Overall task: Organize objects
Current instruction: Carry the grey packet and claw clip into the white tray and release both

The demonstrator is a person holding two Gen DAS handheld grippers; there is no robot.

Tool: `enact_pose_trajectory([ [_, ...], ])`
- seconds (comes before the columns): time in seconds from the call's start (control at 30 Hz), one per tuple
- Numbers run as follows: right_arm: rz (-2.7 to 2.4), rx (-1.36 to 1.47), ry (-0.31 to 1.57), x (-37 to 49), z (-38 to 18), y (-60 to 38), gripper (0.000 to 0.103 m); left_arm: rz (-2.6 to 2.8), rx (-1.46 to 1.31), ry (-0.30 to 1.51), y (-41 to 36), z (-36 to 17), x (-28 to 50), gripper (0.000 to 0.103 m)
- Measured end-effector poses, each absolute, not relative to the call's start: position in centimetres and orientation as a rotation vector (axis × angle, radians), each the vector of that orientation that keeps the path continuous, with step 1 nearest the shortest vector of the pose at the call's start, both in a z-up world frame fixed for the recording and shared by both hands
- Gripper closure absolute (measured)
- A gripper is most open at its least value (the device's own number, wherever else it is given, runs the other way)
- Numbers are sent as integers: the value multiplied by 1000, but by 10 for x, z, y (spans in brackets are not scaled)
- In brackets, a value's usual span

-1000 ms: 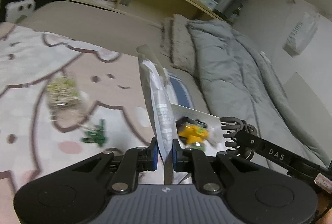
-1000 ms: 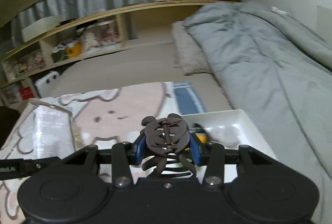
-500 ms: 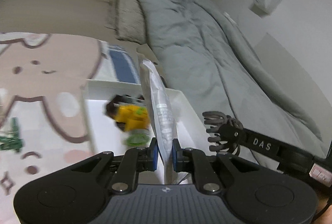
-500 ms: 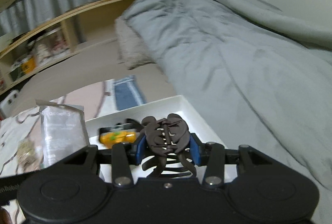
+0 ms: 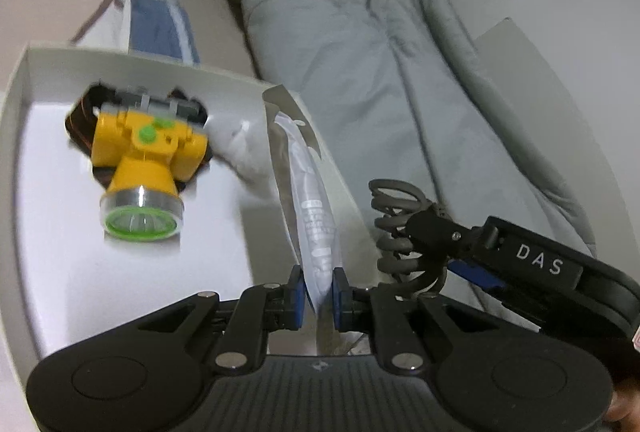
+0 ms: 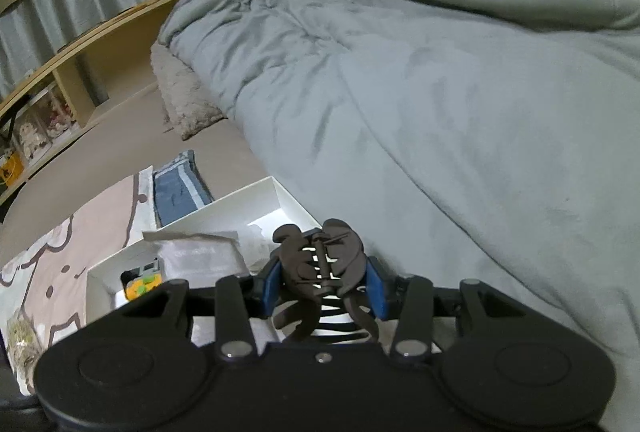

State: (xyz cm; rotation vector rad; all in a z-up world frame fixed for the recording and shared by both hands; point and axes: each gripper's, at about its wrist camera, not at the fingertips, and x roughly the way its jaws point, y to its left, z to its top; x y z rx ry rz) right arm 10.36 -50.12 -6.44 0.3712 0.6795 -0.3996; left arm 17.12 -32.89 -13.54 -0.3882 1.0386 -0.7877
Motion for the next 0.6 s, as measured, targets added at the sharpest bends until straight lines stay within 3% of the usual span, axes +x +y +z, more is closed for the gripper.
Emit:
enact_pose_trajectory([
  [0.2,-344,399,720,126,-85,-504,58,-700,-387,1082,-327,-157,182,86],
  [0.23,-332,394,721,130,-87,-502,58,-675,-378,1086,-327,-160,184,82],
  [0.27,-324,383,721,132,-88,-500,58,-660,-365,1096,-327,-162,185,63],
  [0.37,-296,342,697,139,-95,-493,56,-662,-350,1087,-324,-158,184,47],
  [0.43,-307,351,713,140,-99,-494,51,-644,-307,1076,-321,-153,181,46],
  [0.6,-356,366,695,133,-90,-500,51,-624,-287,1064,-310,-146,177,49],
])
